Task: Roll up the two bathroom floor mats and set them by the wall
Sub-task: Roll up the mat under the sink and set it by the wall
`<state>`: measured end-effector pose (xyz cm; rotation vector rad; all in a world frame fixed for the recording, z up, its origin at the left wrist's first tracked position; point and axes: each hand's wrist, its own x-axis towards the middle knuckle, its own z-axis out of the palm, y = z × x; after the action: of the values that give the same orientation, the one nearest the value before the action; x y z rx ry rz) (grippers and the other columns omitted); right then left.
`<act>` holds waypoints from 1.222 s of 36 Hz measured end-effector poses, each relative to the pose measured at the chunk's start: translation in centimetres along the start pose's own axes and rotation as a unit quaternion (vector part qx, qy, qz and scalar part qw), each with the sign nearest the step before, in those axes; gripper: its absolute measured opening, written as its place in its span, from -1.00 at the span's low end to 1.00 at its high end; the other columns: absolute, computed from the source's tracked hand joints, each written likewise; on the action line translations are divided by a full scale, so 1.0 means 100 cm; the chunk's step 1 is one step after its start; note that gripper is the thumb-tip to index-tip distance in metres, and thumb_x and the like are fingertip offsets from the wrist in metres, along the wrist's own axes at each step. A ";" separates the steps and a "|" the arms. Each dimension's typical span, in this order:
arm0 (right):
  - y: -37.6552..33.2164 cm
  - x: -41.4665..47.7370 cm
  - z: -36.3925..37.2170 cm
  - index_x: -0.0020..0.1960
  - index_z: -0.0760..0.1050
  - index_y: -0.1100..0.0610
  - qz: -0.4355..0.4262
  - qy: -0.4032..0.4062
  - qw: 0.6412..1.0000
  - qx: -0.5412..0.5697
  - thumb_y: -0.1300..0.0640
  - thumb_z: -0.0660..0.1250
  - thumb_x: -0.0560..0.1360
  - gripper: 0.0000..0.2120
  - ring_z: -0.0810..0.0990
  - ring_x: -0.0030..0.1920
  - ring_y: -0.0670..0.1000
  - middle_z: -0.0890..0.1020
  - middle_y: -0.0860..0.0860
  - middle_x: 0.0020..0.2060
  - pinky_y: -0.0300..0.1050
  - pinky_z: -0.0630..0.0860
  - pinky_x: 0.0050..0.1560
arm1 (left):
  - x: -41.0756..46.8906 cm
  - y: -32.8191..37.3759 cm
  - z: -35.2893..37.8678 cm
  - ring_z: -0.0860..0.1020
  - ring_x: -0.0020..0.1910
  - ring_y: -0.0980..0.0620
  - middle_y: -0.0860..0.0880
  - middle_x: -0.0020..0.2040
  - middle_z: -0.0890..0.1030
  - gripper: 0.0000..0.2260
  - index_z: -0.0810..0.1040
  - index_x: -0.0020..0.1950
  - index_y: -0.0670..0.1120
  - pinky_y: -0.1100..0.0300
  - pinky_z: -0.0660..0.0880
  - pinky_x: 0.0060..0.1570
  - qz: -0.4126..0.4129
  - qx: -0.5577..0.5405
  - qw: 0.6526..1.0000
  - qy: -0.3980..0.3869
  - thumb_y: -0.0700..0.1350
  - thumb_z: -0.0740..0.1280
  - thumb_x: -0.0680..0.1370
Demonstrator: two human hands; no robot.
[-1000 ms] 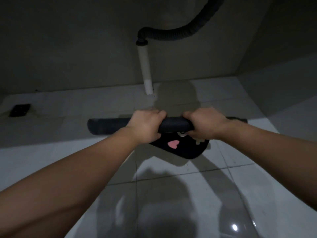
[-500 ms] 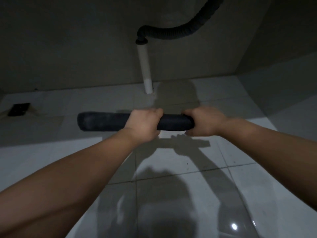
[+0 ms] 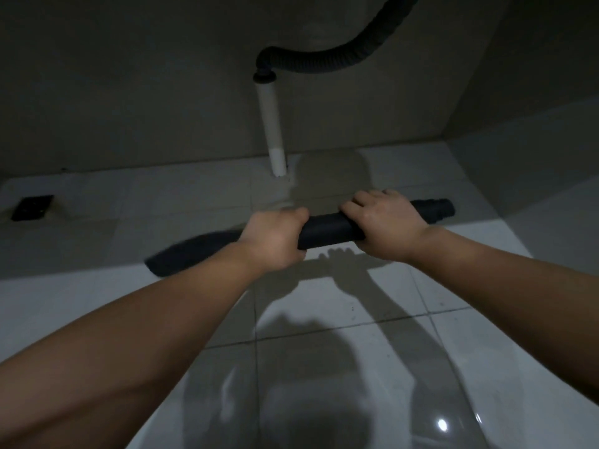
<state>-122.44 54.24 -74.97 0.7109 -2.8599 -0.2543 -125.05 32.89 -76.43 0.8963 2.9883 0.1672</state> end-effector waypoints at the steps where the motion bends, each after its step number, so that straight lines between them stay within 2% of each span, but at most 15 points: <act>1: 0.001 0.003 -0.003 0.07 0.46 0.01 0.021 -0.044 0.998 0.038 0.03 0.40 0.32 -0.66 0.56 -0.14 0.12 0.58 0.04 -0.11 -0.09 0.38 -0.24 | -0.001 -0.001 0.001 0.57 -0.06 -0.07 -0.01 0.01 0.60 -0.66 0.41 0.15 0.02 0.15 0.34 -0.27 0.017 0.031 0.999 0.037 0.02 0.37 0.43; 5: 0.005 0.014 -0.012 0.07 0.46 -0.03 0.094 -0.212 0.952 0.202 -0.01 0.48 0.26 -0.58 0.58 -0.14 0.07 0.61 -0.01 -0.11 -0.02 0.55 -0.15 | -0.004 -0.002 0.001 0.56 -0.06 -0.09 -0.03 0.01 0.58 -0.67 0.44 0.14 -0.03 0.13 0.30 -0.27 0.052 0.086 0.989 0.109 -0.06 0.37 0.41; 8: 0.007 0.014 -0.016 0.03 0.50 -0.01 0.108 -0.246 0.931 0.247 -0.02 0.51 0.24 -0.59 0.59 -0.16 0.05 0.62 -0.01 -0.14 0.02 0.57 -0.12 | -0.005 -0.002 0.006 0.55 -0.05 -0.12 -0.04 0.01 0.58 -0.64 0.45 0.15 -0.04 0.08 0.40 -0.20 0.052 0.085 0.989 0.107 -0.04 0.38 0.38; 12: 0.000 0.004 -0.020 0.05 0.45 -0.06 0.050 -0.113 0.989 0.086 0.03 0.36 0.37 -0.74 0.57 -0.21 0.03 0.59 -0.06 -0.20 -0.14 0.37 -0.29 | -0.002 -0.001 0.003 0.57 -0.02 -0.06 0.02 0.05 0.57 -0.57 0.42 0.18 0.03 0.14 0.43 -0.21 0.011 0.023 0.997 0.070 0.13 0.39 0.37; 14: -0.004 0.002 -0.022 0.07 0.44 -0.04 0.014 -0.054 0.998 0.034 0.06 0.32 0.39 -0.75 0.56 -0.21 0.04 0.60 -0.05 -0.16 -0.12 0.36 -0.30 | 0.001 0.002 0.002 0.58 0.00 -0.06 0.03 0.04 0.59 -0.56 0.44 0.16 0.06 0.15 0.39 -0.21 -0.024 -0.033 0.999 0.014 0.17 0.40 0.35; 17: -0.005 0.005 -0.031 0.08 0.44 0.00 -0.022 -0.047 0.998 -0.020 0.05 0.31 0.40 -0.74 0.58 -0.16 0.07 0.60 -0.02 -0.12 -0.10 0.36 -0.28 | 0.005 0.008 0.007 0.59 -0.02 -0.09 -0.02 -0.01 0.62 -0.59 0.49 0.08 0.03 0.09 0.51 -0.14 -0.059 -0.143 0.987 -0.030 0.13 0.46 0.30; 20: 0.002 0.010 -0.041 0.08 0.49 0.01 -0.047 -0.031 0.996 -0.073 -0.10 0.34 0.40 -0.69 0.56 -0.09 0.11 0.59 0.02 -0.09 -0.03 0.38 -0.09 | 0.008 0.016 0.009 0.58 -0.06 -0.12 -0.09 -0.04 0.62 -0.62 0.47 0.03 -0.03 0.06 0.53 -0.13 -0.088 -0.218 0.971 -0.032 -0.01 0.52 0.30; 23: 0.022 0.007 -0.054 0.02 0.56 0.09 -0.027 0.043 0.992 -0.117 -0.36 0.31 0.31 -0.44 0.54 -0.07 0.16 0.60 0.11 -0.10 0.06 0.33 0.07 | 0.009 0.021 0.011 0.59 -0.05 -0.12 -0.11 -0.03 0.62 -0.60 0.49 0.06 -0.08 0.09 0.52 -0.14 -0.114 -0.290 0.950 -0.015 -0.07 0.54 0.31; 27: 0.054 -0.008 -0.079 0.18 0.51 0.13 0.136 0.130 0.980 -0.067 -0.38 0.07 0.45 -0.35 0.54 -0.01 0.25 0.58 0.23 -0.01 0.14 0.40 0.08 | 0.005 0.024 0.013 0.55 -0.09 -0.01 -0.06 -0.03 0.61 -0.59 0.50 0.08 -0.10 0.21 0.40 -0.19 -0.124 -0.330 0.936 0.016 -0.07 0.56 0.32; 29: 0.065 -0.011 -0.080 0.28 0.46 0.10 0.219 0.153 0.958 0.104 -0.26 0.20 0.49 -0.46 0.55 0.06 0.23 0.58 0.19 0.08 0.12 0.50 0.09 | 0.002 0.027 0.014 0.53 -0.08 0.02 -0.02 -0.03 0.58 -0.58 0.49 0.10 -0.09 0.23 0.40 -0.17 -0.128 -0.348 0.929 0.014 -0.07 0.55 0.34; 31: 0.067 -0.010 -0.077 0.25 0.49 0.11 0.256 0.174 0.896 0.318 -0.08 0.33 0.50 -0.59 0.59 0.07 0.10 0.59 0.09 0.08 0.08 0.55 0.11 | 0.002 0.032 0.015 0.55 -0.04 0.01 -0.03 -0.01 0.58 -0.56 0.47 0.13 -0.10 0.21 0.42 -0.13 -0.129 -0.365 0.922 0.010 -0.07 0.55 0.35; 33: 0.061 -0.008 -0.079 0.23 0.52 0.16 0.242 0.213 0.879 0.352 0.02 0.36 0.50 -0.64 0.58 0.08 0.02 0.59 0.07 0.06 -0.09 0.53 0.14 | 0.003 0.038 0.018 0.55 0.01 -0.01 -0.05 0.04 0.59 -0.53 0.45 0.16 -0.09 0.18 0.46 -0.09 -0.126 -0.381 0.916 0.012 -0.07 0.56 0.34; 37: 0.043 0.001 -0.101 0.22 0.51 0.25 0.128 0.293 0.902 0.292 0.05 0.32 0.52 -0.64 0.47 0.02 -0.11 0.58 0.15 0.03 -0.45 0.36 0.04 | 0.004 0.053 0.022 0.54 0.07 0.03 0.00 0.10 0.57 -0.44 0.42 0.22 -0.05 0.15 0.49 0.00 -0.129 -0.444 0.886 0.037 -0.10 0.58 0.31; 41: 0.023 0.010 -0.110 0.20 0.52 0.25 0.043 0.310 0.915 0.255 0.05 0.29 0.53 -0.65 0.56 0.07 0.04 0.59 0.14 0.07 -0.14 0.48 0.07 | 0.003 0.067 0.029 0.52 0.12 0.07 0.06 0.13 0.54 -0.41 0.38 0.25 0.03 0.20 0.49 0.01 -0.134 -0.529 0.836 0.046 -0.16 0.57 0.32; 44: 0.005 0.008 -0.092 0.30 0.44 0.20 0.015 0.209 0.943 0.258 -0.02 0.17 0.55 -0.58 0.48 0.24 0.05 0.52 0.12 0.24 -0.12 0.42 0.19 | -0.001 0.069 0.037 0.52 0.15 0.09 0.09 0.12 0.54 -0.43 0.40 0.20 0.08 0.14 0.50 0.10 -0.135 -0.557 0.819 0.037 -0.18 0.58 0.31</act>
<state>-121.33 53.15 -65.88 0.6960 -2.5192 0.6039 -121.01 38.96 -79.41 0.2862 2.2903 1.6934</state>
